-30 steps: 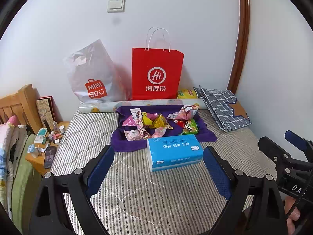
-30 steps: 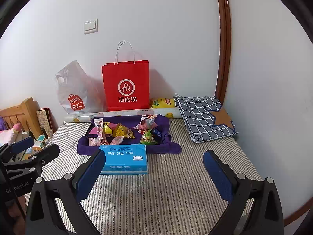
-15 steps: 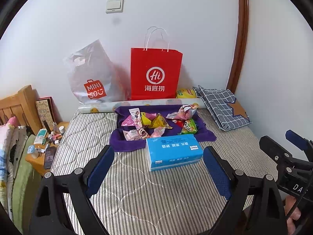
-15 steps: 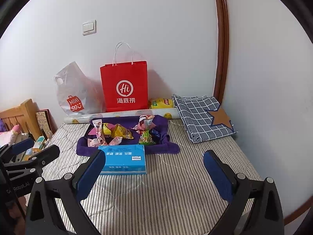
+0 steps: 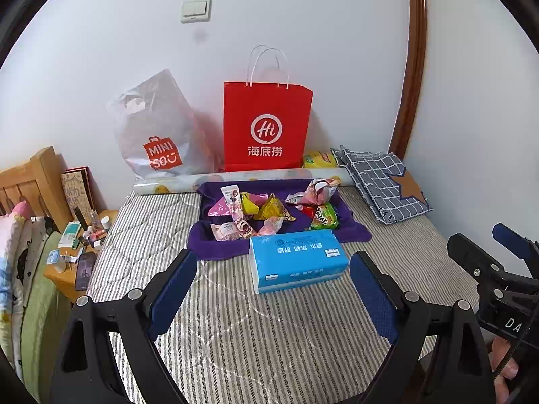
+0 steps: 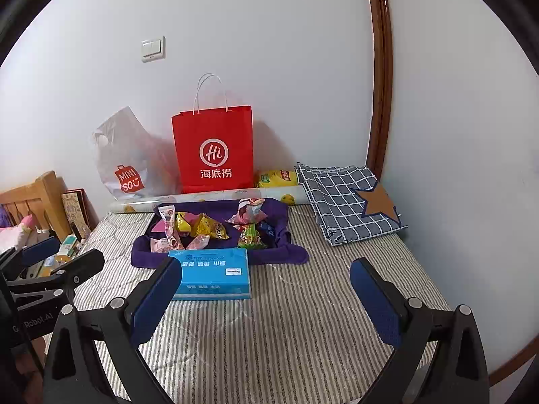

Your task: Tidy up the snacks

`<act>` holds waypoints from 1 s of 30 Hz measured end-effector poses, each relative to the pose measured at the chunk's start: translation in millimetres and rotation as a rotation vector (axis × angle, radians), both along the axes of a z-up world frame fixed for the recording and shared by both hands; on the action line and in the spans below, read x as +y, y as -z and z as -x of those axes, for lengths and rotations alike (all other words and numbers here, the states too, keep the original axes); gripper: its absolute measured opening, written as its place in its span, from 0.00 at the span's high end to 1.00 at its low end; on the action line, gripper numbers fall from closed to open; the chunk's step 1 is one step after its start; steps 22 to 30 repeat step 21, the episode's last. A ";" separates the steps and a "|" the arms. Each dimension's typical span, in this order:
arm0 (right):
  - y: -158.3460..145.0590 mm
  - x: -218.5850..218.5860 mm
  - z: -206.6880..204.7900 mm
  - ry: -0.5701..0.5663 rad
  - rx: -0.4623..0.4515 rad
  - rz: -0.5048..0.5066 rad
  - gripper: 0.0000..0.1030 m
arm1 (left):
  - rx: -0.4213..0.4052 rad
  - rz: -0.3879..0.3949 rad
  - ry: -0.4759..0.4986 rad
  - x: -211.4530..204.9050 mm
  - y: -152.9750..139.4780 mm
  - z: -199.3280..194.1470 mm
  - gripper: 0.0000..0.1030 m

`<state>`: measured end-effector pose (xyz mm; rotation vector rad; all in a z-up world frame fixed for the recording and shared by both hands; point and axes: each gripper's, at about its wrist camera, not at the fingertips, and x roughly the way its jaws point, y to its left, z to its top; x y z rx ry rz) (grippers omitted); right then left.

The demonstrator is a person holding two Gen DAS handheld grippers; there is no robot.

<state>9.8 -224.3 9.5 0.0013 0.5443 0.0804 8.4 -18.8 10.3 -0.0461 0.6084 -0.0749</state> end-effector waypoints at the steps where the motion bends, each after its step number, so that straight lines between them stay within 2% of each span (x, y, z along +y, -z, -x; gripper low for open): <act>1: 0.3 0.0 0.2 0.001 0.001 -0.002 0.02 | 0.000 -0.002 0.000 -0.2 0.0 0.1 0.11; 30: 2.3 -0.1 5.9 -0.002 -0.010 -0.008 0.02 | 0.001 -0.007 0.002 -1.9 1.4 0.7 0.11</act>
